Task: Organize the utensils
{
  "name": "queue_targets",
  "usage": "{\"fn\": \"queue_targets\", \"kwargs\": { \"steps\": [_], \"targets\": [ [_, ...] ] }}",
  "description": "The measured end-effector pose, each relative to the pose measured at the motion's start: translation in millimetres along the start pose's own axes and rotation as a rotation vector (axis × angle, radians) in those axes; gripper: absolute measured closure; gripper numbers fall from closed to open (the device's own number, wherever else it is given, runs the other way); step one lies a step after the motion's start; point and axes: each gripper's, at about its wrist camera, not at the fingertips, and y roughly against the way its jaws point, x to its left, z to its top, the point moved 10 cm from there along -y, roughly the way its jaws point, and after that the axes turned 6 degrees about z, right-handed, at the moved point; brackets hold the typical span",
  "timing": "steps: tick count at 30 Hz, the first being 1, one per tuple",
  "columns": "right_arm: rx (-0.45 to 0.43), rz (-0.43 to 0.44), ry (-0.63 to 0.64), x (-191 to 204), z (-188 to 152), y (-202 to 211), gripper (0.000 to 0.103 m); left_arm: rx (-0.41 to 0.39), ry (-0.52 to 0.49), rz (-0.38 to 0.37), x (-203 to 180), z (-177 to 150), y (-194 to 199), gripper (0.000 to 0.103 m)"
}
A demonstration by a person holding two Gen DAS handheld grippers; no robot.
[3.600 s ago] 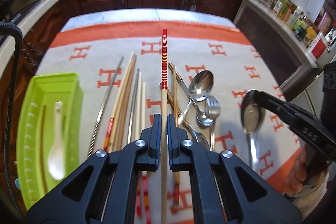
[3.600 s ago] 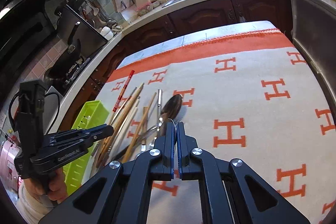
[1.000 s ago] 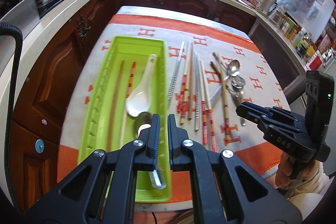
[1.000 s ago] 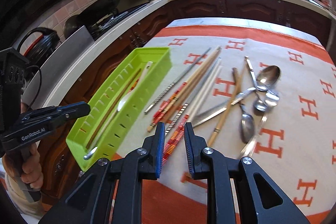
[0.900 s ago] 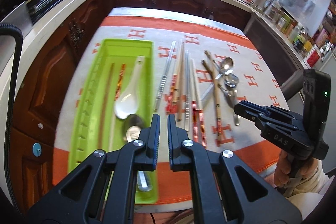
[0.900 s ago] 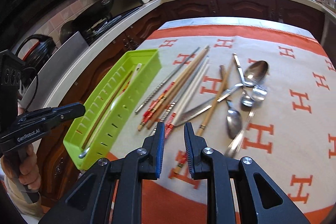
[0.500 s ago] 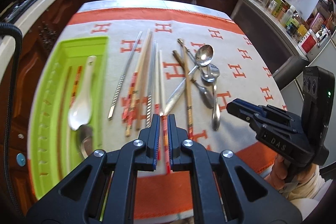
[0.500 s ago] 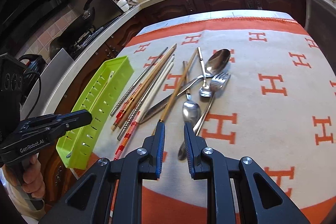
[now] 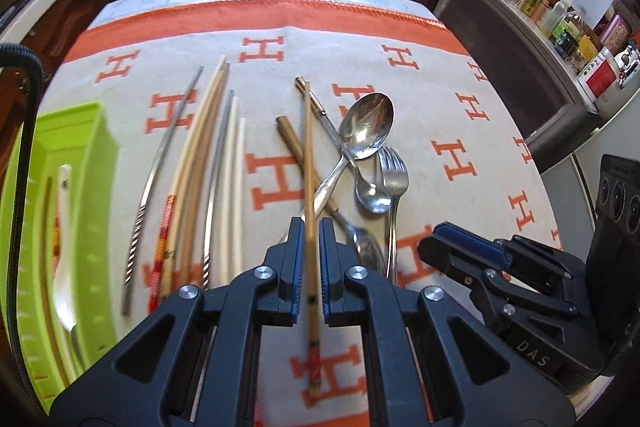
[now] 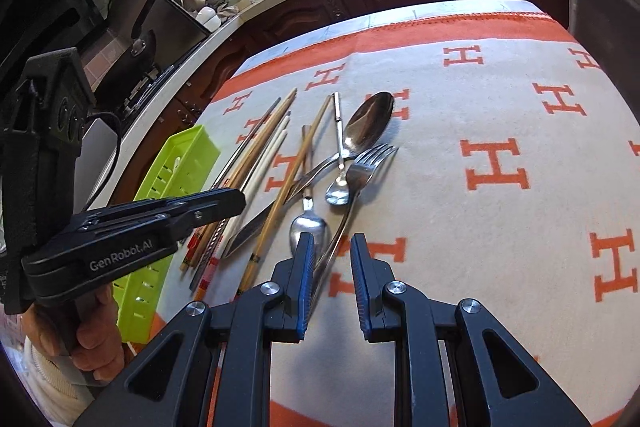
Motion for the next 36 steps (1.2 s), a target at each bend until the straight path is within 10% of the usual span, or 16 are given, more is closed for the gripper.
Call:
{"fn": "queue_targets", "kwargs": {
  "steps": [22, 36],
  "targets": [
    [0.012, 0.080, -0.059, -11.4, 27.7, -60.3, 0.100, 0.031, 0.012, -0.006, -6.5, 15.2, -40.6, 0.099],
    [-0.019, 0.085, -0.057, -6.8, 15.6, -30.4, 0.100, -0.056, 0.025, -0.054, -6.4, 7.0, 18.5, 0.099]
  ]
}}
